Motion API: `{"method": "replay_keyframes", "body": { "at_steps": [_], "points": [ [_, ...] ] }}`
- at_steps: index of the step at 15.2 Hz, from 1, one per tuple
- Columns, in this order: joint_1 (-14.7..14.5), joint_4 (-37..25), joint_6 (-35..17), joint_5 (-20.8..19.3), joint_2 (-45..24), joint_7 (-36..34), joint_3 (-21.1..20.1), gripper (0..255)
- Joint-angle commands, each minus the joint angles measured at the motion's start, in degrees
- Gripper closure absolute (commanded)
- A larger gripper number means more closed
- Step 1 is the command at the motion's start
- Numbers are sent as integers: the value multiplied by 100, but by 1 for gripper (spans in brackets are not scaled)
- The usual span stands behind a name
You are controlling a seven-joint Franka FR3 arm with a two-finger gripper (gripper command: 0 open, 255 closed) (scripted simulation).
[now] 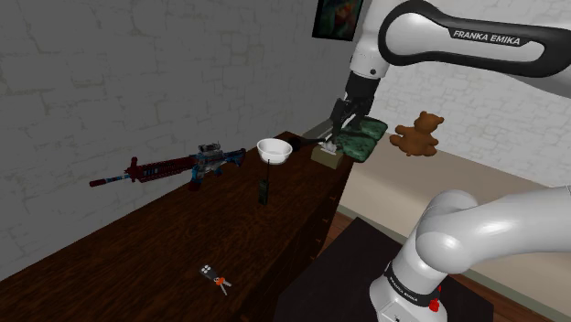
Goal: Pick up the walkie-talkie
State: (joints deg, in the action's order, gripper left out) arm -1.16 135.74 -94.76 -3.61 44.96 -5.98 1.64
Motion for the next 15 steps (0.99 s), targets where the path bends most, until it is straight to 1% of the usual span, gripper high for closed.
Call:
{"method": "replay_keyframes", "body": {
  "at_steps": [1,8,15],
  "points": [
    [0,0,0,0,0,0,0,0],
    [-20,-8,-1134,-43,-1319,41,65,0],
    [-39,-392,-2075,-57,-2819,90,116,0]
  ]
}}
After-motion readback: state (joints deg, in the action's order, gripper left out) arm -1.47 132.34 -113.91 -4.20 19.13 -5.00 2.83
